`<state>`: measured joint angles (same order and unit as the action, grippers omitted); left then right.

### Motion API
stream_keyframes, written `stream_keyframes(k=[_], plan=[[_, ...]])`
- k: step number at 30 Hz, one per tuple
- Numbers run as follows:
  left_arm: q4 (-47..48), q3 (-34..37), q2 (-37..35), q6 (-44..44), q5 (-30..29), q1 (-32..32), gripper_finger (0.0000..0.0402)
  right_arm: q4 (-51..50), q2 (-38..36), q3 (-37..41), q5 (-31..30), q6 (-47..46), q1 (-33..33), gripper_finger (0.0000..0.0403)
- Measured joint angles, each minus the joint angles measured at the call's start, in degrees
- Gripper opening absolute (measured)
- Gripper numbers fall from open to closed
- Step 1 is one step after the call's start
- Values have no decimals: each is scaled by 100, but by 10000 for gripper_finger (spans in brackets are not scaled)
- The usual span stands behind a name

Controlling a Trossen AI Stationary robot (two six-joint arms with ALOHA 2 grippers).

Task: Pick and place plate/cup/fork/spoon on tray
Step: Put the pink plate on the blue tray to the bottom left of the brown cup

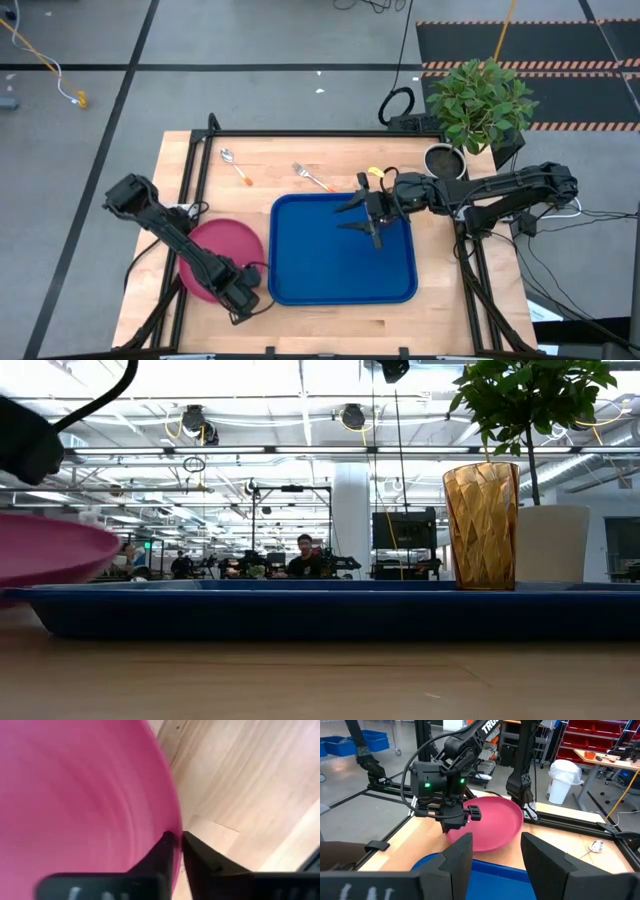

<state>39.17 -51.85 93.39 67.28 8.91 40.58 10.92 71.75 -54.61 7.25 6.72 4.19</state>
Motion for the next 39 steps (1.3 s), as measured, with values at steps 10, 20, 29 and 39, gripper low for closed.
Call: stream_keyframes(k=[10, 20, 29, 39], plan=[[1028, -325, -40, -384, 105, -151, 3, -4, 0, 0, -16, 42, -11, 160], [3767, -2235, -46, -918, -1097, -448, 1, -4, 2, 0, -22, 44, -11, 160], [4615, -3173, -50, -1280, -1986, -755, 1, -9, 1, 0, -20, 44, -11, 160], [4297, -3238, -51, -1670, -2444, -984, 1, -9, 0, 0, -20, 105, -11, 160]])
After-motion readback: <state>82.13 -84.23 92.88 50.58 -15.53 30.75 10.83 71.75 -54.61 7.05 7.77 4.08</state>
